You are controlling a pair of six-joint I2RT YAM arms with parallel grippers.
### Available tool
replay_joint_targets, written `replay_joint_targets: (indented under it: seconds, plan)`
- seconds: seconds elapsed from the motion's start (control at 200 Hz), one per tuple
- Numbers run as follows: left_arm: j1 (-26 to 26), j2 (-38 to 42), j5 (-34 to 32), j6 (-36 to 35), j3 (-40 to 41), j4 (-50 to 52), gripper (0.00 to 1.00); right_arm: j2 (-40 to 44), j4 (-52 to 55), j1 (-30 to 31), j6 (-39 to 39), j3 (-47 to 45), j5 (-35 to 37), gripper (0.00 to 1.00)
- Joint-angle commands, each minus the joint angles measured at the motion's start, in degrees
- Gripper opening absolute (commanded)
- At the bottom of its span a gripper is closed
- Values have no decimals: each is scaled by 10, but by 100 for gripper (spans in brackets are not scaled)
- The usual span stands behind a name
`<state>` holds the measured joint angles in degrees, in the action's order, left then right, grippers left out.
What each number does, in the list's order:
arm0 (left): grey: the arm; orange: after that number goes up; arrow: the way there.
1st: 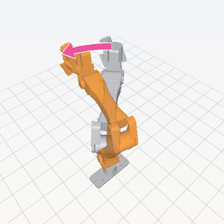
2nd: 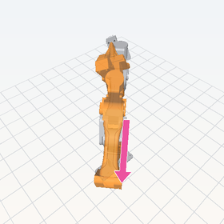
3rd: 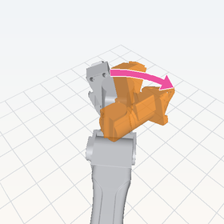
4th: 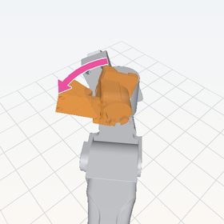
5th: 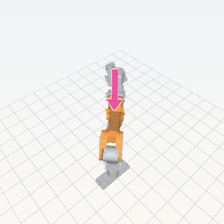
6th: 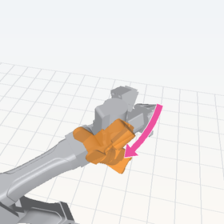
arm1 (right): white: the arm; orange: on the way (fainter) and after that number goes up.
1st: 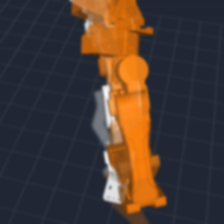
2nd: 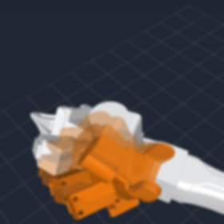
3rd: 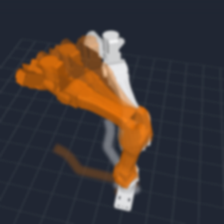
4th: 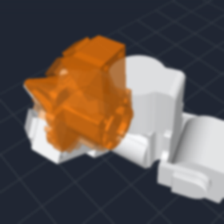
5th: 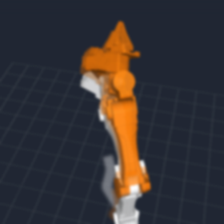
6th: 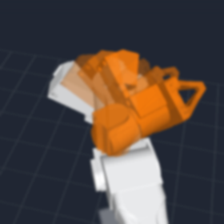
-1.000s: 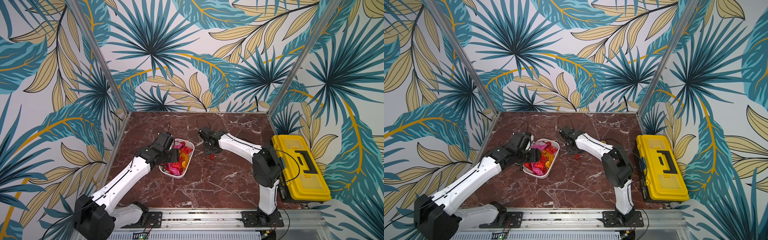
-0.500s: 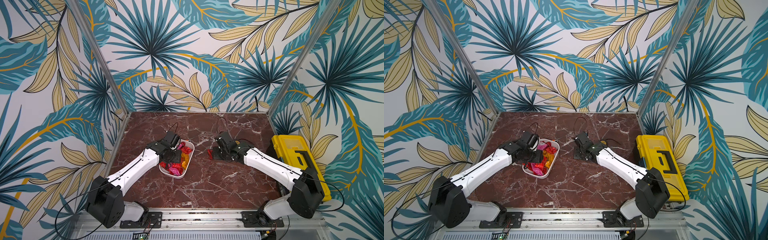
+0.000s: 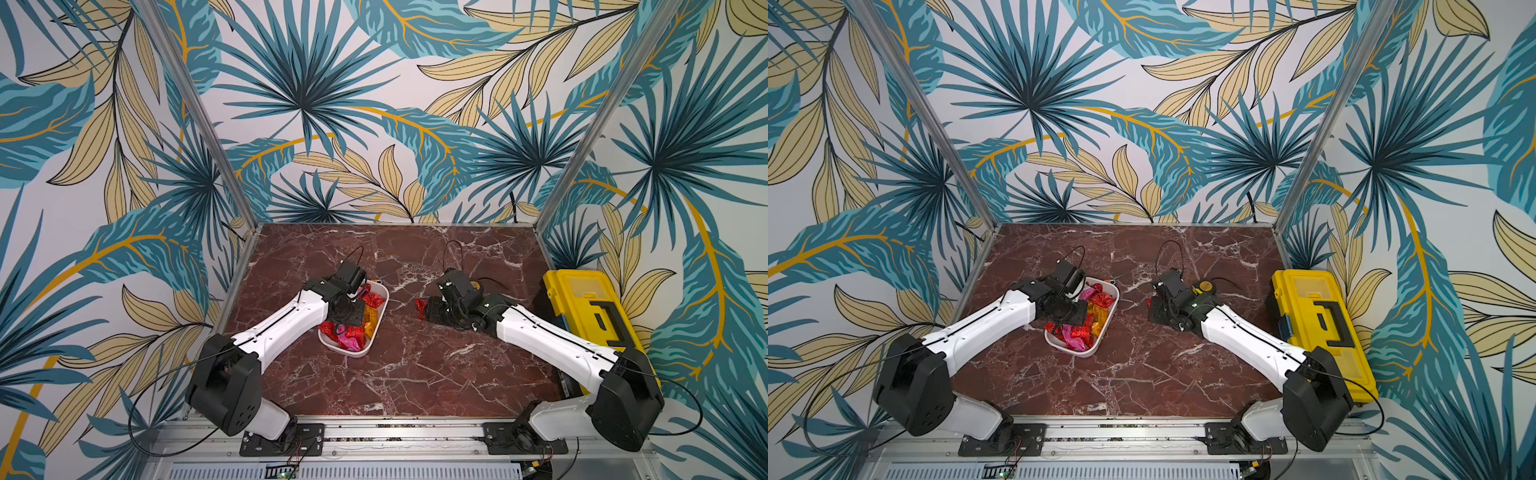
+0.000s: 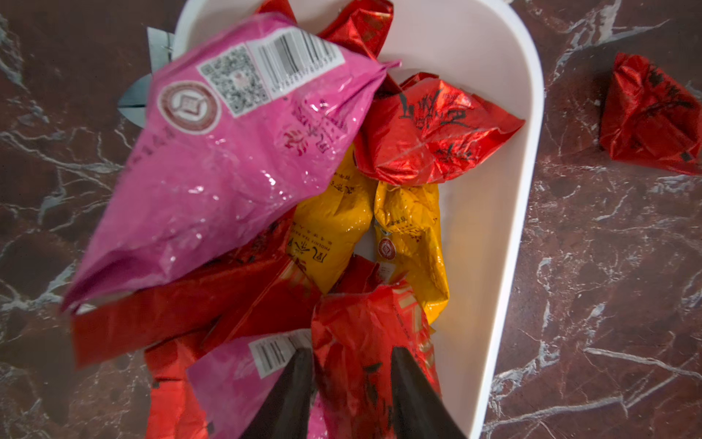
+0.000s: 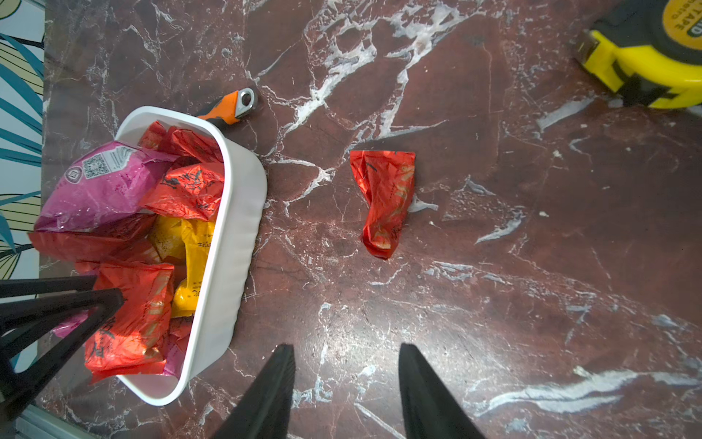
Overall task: Take the tea bags out of the storage box
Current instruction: Pick up the tea bag from the storage box, then place the tea bag at the center of the board.
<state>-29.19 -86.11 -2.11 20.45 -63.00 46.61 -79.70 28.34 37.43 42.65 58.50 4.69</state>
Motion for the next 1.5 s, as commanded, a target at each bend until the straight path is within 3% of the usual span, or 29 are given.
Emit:
replay_joint_targets:
  seconds: [0.0, 0.215, 0.29, 0.526, 0.676, 0.926, 1.147, 1.492]
  plan:
    - [-2, -4, -8, -1, 9, -16, 32, 24, -4, -1, 5, -15, 1, 50]
    - [-3, 5, -8, 2, 3, -19, 6, 47, 3, -1, 2, -17, 7, 50]
    - [-3, 14, -30, 0, 0, -16, 2, 49, 6, -2, 1, -18, 4, 50]
    - [-14, 81, -40, 28, -27, 5, 0, 66, 7, -1, 5, -19, -3, 50]
    - [-79, 107, -65, 91, -51, -23, 0, 89, 18, -1, 24, -31, 46, 50]
    - [-177, -20, -105, 176, -100, -137, 0, 176, 43, -8, 64, -83, 145, 51]
    - [-176, -169, -151, 161, -172, -153, 0, 210, 73, -10, 66, -96, 137, 51]
    - [-170, -259, -142, 174, -183, -219, 6, 212, 80, -10, 65, -108, 119, 51]
